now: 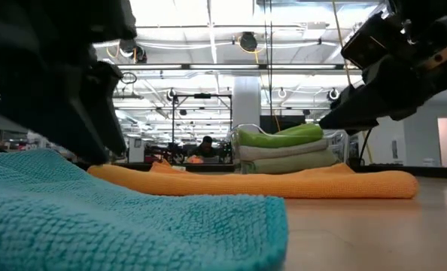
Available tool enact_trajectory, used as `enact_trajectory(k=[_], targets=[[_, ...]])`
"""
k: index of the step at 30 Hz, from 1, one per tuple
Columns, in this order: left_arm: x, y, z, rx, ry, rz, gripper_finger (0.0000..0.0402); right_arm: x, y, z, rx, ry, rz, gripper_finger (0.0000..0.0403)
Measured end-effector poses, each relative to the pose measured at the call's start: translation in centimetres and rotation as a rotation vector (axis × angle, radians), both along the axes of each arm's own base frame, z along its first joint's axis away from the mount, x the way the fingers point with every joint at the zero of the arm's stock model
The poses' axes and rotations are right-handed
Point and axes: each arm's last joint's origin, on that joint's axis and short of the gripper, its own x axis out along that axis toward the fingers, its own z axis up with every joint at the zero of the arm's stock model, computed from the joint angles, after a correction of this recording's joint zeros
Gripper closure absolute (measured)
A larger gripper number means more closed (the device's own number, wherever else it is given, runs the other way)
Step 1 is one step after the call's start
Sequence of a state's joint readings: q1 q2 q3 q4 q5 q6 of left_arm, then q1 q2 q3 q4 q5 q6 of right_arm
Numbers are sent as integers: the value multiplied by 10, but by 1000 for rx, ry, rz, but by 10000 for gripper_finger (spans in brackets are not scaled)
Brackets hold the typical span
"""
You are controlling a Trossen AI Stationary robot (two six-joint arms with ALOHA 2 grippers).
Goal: Fold microfiber towels
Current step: Fold the orange microfiber towel
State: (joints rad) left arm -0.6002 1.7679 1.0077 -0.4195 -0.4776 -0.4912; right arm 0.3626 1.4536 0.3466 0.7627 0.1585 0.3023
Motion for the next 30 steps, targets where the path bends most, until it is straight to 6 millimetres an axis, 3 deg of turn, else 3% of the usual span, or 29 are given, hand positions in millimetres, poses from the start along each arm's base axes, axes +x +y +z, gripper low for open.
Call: enact_trajectory(k=[4,9,18,24,30], targets=[[4,6,-12,82,48,-33,202,1,0,2,9,-22,1,293],[10,24,-23,129,127,4,244,0,2,2,31,-22,1,293],[13,34,-19,114,180,-47,391,-2,5,2,25,-33,-141,293],[2,36,-22,178,282,-60,386,-2,9,2,8,-14,-140,293],[-2,43,-16,221,310,-39,391,-2,29,-2,-88,13,-29,288]])
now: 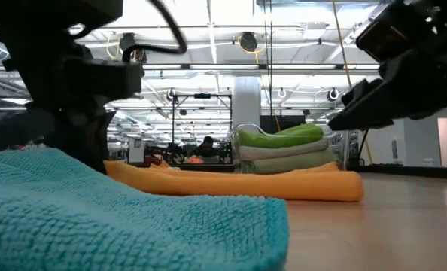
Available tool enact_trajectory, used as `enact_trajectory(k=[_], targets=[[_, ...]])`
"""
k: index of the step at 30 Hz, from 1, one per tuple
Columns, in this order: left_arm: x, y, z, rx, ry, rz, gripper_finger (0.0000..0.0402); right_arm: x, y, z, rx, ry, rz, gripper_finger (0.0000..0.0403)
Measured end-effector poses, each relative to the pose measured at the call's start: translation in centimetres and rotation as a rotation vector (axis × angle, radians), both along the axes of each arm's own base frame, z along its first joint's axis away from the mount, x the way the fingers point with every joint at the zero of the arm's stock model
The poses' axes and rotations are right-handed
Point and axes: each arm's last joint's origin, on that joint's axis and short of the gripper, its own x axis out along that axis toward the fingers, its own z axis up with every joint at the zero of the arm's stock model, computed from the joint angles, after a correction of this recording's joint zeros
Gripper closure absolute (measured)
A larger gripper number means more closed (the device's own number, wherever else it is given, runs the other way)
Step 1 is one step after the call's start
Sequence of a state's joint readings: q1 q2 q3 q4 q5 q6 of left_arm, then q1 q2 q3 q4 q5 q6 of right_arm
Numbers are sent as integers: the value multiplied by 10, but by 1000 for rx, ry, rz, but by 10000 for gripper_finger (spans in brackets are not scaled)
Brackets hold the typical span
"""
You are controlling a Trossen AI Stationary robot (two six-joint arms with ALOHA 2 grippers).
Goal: Fold microfiber towels
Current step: Fold the orange microfiber towel
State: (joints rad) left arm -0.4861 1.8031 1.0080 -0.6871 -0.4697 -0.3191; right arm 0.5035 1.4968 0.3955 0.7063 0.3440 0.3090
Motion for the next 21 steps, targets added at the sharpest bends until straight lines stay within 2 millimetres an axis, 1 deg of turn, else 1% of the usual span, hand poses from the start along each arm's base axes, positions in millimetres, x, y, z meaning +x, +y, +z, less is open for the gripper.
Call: enact_trajectory(k=[3,6,9,11,14,17,21], targets=[[-4,6,0,70,38,13,390,3,8,-6,-31,18,6,270],[-4,13,0,94,59,50,392,8,12,-13,-47,43,12,248],[-8,20,0,139,111,54,375,12,15,-19,-68,66,13,229],[-12,24,2,195,146,54,347,14,15,-21,-91,70,13,220],[-17,27,5,258,170,59,293,12,12,-18,-154,80,12,214],[-16,27,20,263,130,93,232,8,6,-11,-226,112,9,213],[-16,24,42,212,58,161,163,3,-6,-1,-290,156,9,213]])
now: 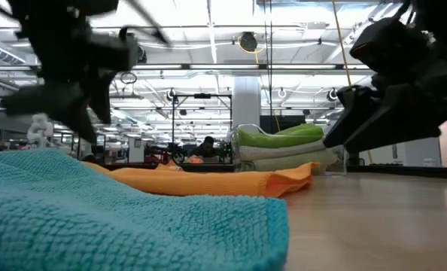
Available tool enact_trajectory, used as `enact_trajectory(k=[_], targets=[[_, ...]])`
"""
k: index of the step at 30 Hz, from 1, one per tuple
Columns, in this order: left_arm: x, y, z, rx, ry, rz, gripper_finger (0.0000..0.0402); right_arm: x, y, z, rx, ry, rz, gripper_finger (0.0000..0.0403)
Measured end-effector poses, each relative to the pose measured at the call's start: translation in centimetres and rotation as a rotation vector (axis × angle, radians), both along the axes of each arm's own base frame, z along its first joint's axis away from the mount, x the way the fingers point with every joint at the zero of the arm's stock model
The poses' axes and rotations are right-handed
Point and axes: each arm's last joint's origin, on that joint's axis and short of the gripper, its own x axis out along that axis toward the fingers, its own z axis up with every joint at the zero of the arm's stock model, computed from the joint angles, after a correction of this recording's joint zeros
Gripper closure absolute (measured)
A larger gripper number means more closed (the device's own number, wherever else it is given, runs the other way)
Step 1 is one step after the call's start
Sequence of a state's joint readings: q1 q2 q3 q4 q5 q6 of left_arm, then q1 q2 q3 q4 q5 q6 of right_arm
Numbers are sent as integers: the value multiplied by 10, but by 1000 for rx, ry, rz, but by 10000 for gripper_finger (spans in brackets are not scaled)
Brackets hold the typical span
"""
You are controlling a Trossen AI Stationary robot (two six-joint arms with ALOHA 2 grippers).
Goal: Fold microfiber towels
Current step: Fold the orange microfiber towel
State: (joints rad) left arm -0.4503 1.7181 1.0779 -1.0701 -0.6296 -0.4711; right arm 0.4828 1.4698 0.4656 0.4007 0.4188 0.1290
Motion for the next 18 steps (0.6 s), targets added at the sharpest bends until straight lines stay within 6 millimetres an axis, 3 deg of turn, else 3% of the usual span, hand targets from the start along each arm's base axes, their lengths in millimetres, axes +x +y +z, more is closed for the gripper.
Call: enact_trajectory(k=[5,10,14,18], targets=[[18,-22,35,-132,-262,19,122,-5,-13,7,-25,32,5,213],[56,-62,54,-287,-626,-196,133,-8,-21,11,23,5,21,213],[74,-82,50,-281,-770,-326,145,-10,-25,11,36,12,16,213],[84,-87,28,-307,-763,-308,139,-11,-26,10,48,26,0,213]])
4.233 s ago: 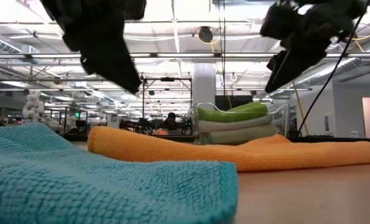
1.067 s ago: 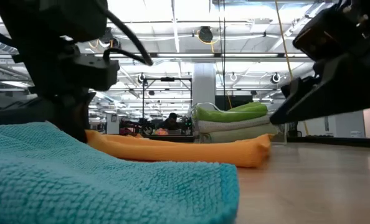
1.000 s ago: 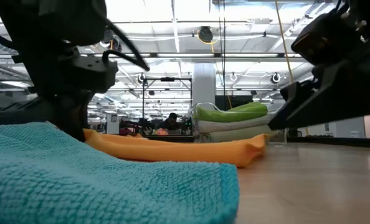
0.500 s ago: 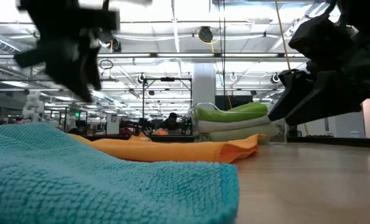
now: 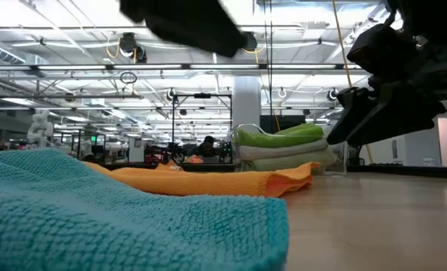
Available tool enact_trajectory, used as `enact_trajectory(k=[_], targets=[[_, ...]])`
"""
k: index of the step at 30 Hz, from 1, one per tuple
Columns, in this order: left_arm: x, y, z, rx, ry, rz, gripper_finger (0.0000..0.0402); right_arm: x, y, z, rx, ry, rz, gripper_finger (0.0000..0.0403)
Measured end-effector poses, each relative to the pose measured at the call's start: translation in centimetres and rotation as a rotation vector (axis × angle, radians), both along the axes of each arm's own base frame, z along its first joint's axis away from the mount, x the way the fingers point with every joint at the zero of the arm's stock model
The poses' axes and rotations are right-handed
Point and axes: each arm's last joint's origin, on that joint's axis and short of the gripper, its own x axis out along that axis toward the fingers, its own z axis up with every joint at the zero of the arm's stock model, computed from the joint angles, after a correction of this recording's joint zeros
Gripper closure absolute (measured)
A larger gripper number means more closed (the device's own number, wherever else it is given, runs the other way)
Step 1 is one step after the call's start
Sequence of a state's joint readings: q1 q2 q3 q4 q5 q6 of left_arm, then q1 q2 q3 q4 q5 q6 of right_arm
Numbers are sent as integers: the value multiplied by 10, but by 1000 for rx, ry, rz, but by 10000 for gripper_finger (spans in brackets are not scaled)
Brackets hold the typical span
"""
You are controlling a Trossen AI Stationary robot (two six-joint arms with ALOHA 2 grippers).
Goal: Fold microfiber towels
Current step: Fold the orange microfiber towel
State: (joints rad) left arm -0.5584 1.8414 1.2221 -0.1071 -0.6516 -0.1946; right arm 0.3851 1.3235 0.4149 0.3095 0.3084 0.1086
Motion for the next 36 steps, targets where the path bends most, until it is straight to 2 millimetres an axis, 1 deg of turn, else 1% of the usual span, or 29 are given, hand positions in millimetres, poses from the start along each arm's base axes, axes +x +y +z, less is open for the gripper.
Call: enact_trajectory(k=[3,7,11,14,18,20,23,26,28,32,36], targets=[[6,-4,-22,-24,48,2,129,0,0,0,22,8,5,213],[17,-13,-41,-27,93,-24,122,0,1,0,37,5,0,213],[29,-19,-58,-36,136,-46,131,1,1,1,43,-5,-4,213],[34,-18,-70,-43,164,-45,143,2,-1,2,47,-16,-15,213],[37,-13,-80,-36,188,-18,158,3,-4,1,36,-14,-19,213],[37,-10,-81,-31,200,-11,166,4,-6,1,14,-11,-11,213],[41,-4,-86,-38,227,-27,180,5,-8,1,-6,-4,50,213],[43,1,-89,-38,250,-47,199,6,-10,1,-27,3,145,213],[46,4,-92,-46,262,-51,218,7,-12,-1,-83,13,203,213],[45,5,-93,-52,281,-58,277,11,-17,-7,-235,14,305,204],[44,5,-94,-38,295,-70,338,19,-29,-11,-290,7,416,171]])
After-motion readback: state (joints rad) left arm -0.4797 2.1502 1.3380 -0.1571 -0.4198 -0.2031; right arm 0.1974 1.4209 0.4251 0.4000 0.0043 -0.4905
